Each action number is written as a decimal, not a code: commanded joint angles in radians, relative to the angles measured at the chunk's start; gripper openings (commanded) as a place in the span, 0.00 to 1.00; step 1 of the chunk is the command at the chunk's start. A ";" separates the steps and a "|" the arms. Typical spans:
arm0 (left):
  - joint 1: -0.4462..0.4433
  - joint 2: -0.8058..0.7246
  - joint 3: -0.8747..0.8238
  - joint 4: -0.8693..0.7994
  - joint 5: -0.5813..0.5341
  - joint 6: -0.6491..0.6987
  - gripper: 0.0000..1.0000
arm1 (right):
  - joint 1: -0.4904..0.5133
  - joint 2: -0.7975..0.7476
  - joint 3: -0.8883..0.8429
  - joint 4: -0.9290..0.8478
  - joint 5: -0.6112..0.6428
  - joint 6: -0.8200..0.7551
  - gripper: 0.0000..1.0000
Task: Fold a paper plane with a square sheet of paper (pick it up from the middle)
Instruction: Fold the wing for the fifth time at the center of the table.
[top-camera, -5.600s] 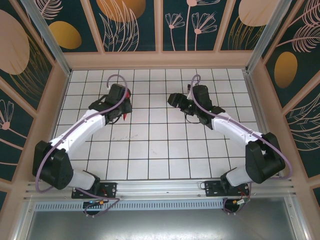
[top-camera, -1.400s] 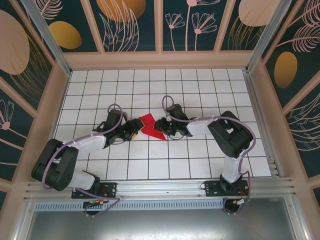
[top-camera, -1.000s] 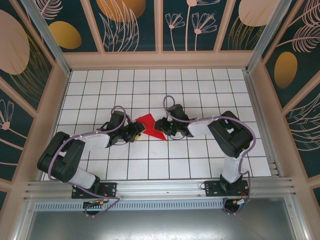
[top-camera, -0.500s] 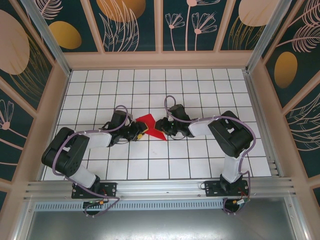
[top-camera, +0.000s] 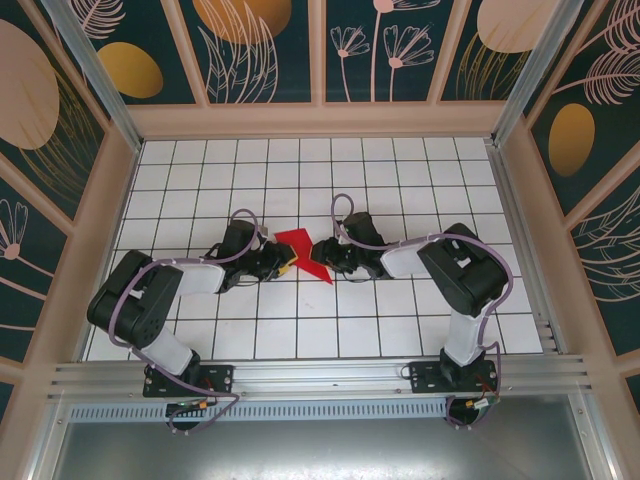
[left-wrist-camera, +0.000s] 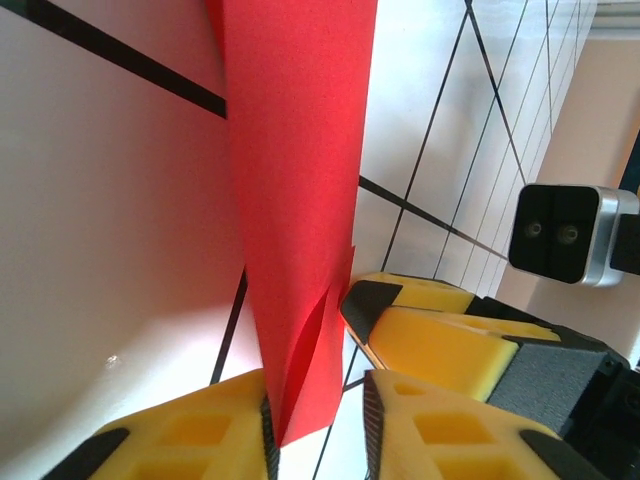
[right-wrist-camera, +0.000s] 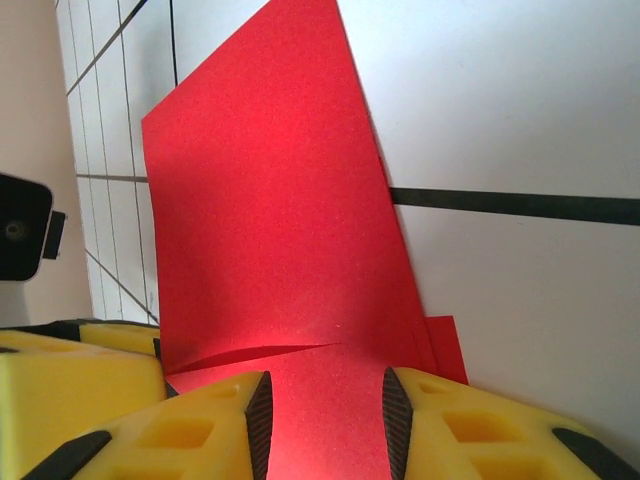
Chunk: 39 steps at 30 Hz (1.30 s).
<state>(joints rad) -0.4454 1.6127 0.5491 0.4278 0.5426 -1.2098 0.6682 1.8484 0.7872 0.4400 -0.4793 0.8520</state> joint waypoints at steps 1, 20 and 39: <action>-0.009 0.018 0.000 0.045 0.020 -0.004 0.25 | -0.005 -0.026 -0.004 0.038 -0.049 -0.048 0.38; -0.010 -0.005 0.008 0.016 0.002 -0.010 0.04 | 0.091 -0.343 -0.161 0.042 0.364 -0.750 0.62; -0.010 -0.013 0.026 -0.020 0.000 -0.016 0.04 | 0.330 -0.146 -0.190 0.239 0.655 -1.084 0.55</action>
<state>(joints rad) -0.4511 1.6211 0.5510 0.4309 0.5419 -1.2175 0.9905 1.6676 0.5869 0.6228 0.1188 -0.1761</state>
